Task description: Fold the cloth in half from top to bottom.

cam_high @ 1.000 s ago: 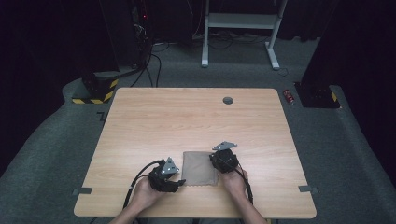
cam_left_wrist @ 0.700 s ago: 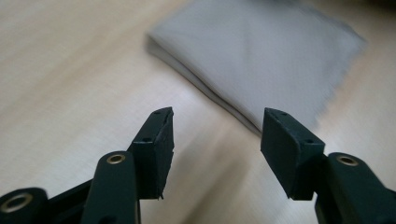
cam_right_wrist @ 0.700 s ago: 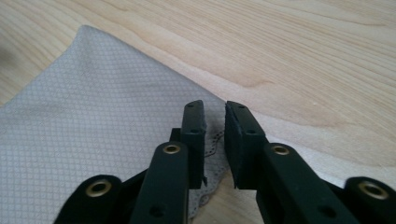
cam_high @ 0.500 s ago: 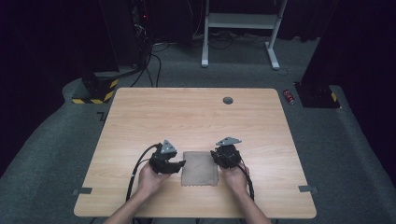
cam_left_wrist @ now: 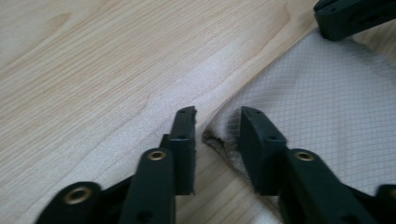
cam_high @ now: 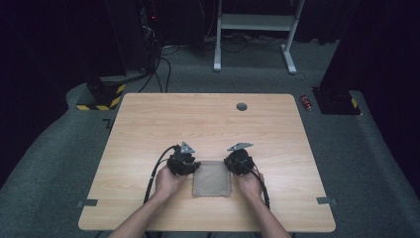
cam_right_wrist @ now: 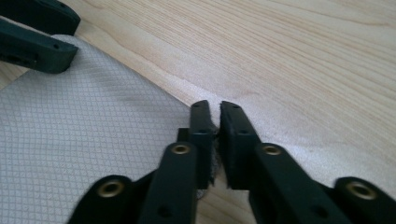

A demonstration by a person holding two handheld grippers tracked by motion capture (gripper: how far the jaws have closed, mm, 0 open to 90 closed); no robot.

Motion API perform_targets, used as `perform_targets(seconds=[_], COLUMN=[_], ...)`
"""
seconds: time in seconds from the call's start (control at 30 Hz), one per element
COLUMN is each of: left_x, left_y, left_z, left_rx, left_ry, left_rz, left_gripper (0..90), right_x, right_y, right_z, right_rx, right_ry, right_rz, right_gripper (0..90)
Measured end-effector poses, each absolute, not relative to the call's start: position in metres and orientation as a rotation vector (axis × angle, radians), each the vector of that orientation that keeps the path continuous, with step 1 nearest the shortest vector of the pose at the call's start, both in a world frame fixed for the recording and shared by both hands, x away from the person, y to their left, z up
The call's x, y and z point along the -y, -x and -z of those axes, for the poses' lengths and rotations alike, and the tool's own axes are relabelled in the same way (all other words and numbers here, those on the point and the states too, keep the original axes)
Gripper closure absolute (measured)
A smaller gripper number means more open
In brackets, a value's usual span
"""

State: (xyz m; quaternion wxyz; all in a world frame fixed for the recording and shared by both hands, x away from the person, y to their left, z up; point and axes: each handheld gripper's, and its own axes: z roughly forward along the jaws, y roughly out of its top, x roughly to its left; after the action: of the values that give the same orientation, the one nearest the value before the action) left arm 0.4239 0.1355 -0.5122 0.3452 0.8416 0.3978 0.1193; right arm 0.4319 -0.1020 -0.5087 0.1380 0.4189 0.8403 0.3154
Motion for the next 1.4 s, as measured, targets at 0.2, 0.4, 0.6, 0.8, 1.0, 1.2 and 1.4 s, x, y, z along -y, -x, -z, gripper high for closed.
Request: perform_targets(seconds=[0.2,0.4,0.6,0.8,1.0,1.2,1.4], left_x=[-0.139,-0.144,-0.143,-0.141,-0.14,-0.141,-0.148], left_y=[-0.432,-0.446,-0.461,-0.467,-0.467,-0.467,-0.466], left_z=[0.508,0.502,0.501,0.512,0.512,0.512,0.508], left_rx=[-1.031,-1.067,-1.125,-1.171,-1.164,-1.177,-1.209], left_ry=[-2.196,-2.135,-2.093,-2.09,-2.102,-2.095,-2.082], left_rz=[-0.265,-0.251,-0.26,-0.254,-0.287,-0.282,-0.274], left_gripper=[86.3,86.8,86.8,86.7,86.8,86.5,71.3], right_x=[0.1,0.099,0.095,0.092,0.089,0.084,0.09], right_y=[-0.436,-0.442,-0.458,-0.466,-0.471,-0.474,-0.471], right_z=[0.505,0.5,0.497,0.505,0.51,0.509,0.502], right_rx=[-2.435,-2.41,-2.382,-2.375,-2.361,-2.359,-2.329], right_ry=[-1.174,-1.186,-1.198,-1.225,-1.243,-1.244,-1.266], right_rz=[-0.913,-0.925,-0.906,-0.875,-0.864,-0.834,-0.891], right_gripper=[89.7,89.9,89.9,89.9,89.8,89.5,81.0])
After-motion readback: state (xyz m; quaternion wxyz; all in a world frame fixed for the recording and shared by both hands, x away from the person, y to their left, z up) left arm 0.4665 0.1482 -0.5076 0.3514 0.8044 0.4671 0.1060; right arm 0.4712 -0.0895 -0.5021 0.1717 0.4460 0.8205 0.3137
